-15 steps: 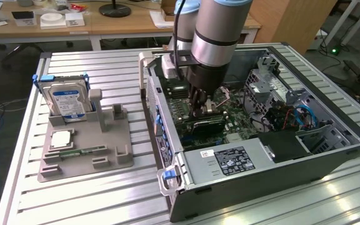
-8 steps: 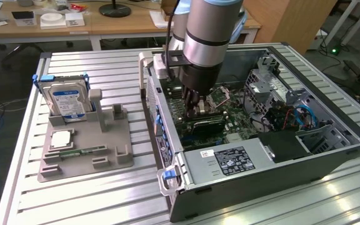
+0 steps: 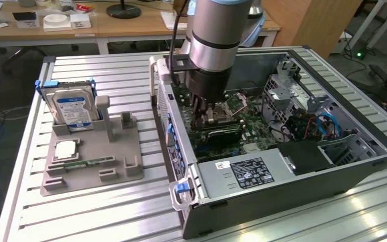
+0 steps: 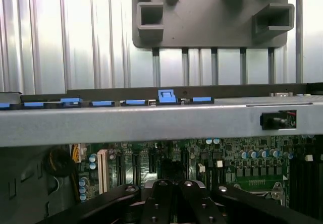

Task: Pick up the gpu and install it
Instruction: 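Press down on the gpu until it lock into place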

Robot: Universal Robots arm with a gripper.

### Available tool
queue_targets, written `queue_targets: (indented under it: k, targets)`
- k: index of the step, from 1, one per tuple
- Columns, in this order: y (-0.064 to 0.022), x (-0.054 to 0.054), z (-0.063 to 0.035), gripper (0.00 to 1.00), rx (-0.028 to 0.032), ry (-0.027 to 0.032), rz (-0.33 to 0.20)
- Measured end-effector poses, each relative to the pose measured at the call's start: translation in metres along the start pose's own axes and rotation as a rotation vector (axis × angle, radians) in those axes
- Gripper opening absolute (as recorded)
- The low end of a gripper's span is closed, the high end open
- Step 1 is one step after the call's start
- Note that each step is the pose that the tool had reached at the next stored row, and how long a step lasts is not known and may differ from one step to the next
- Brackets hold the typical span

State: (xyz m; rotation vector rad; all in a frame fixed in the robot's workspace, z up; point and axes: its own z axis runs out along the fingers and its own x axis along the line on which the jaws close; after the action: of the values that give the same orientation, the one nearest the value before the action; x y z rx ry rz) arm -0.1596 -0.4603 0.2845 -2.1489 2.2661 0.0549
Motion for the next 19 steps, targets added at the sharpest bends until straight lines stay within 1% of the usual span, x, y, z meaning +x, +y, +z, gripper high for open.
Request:
queue_targets:
  k: [9,12,15,19]
  targets:
    - [0.0193,0.001,0.0005,0.11,0.0002,0.0,0.0]
    - [0.0202,-0.001,0.0019,0.11,-0.0001,0.0002,0.0]
    - [0.0202,-0.004,0.0069,0.11,-0.0001,-0.0001,0.0]
    - [0.0166,-0.009,0.0124,0.11,0.0,0.0002,-0.001]
